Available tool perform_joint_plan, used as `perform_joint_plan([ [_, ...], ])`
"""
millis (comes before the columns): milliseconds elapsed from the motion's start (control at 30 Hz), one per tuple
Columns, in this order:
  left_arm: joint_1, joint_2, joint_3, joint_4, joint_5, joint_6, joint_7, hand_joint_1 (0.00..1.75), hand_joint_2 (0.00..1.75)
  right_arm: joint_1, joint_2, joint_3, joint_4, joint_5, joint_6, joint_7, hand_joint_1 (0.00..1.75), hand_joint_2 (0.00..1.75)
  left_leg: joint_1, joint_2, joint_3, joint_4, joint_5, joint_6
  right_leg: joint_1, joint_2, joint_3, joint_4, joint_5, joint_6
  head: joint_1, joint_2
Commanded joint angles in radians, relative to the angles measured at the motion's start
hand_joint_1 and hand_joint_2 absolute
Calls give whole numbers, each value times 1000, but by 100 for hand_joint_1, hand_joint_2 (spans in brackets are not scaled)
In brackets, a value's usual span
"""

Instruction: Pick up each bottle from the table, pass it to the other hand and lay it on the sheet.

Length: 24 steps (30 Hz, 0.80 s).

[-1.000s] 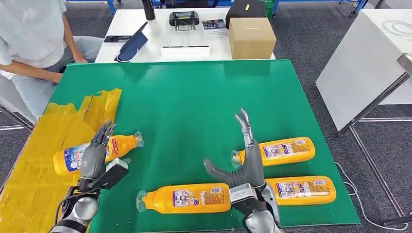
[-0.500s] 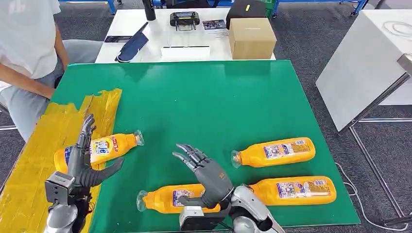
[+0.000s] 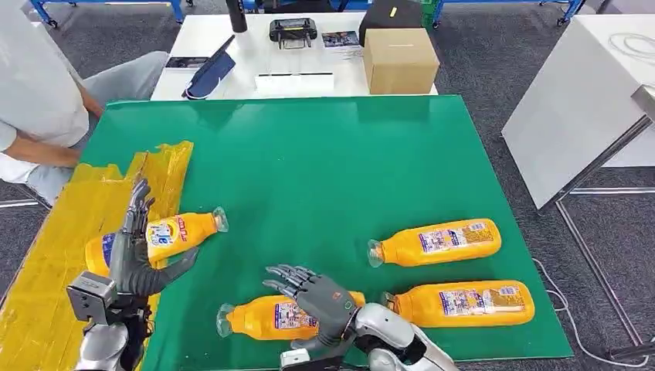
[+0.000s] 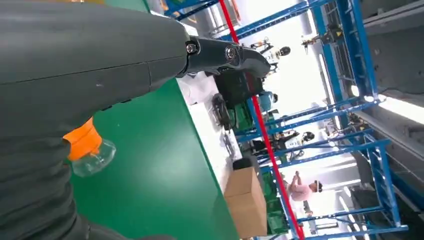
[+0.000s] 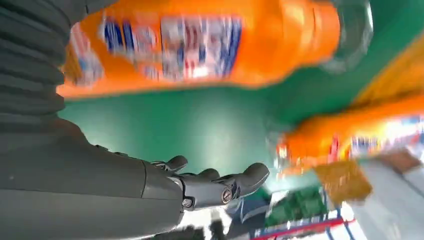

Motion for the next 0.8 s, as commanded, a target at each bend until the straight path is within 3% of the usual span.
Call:
perform_joint_plan([
  [33, -14, -26, 2, 73, 19, 3, -1, 0, 175, -90, -118, 136, 124, 32, -3, 53, 0, 175, 0, -1, 3, -2, 0, 0, 0, -1, 4, -2, 0, 0, 0, 0],
  [233, 35, -48, 41, 40, 38, -9, 5, 0, 175, -43, -171, 37, 2, 114, -48, 142, 0, 175, 0, -2, 5, -1, -1, 0, 0, -2, 6, -3, -1, 0, 0, 0],
  [800, 32, -49, 41, 40, 38, -10, 5, 0, 175, -40, -167, 34, -3, 119, -45, 145, 0, 175, -1, -1, 2, 0, 0, 0, -1, -1, 3, -1, 0, 0, 0, 0],
])
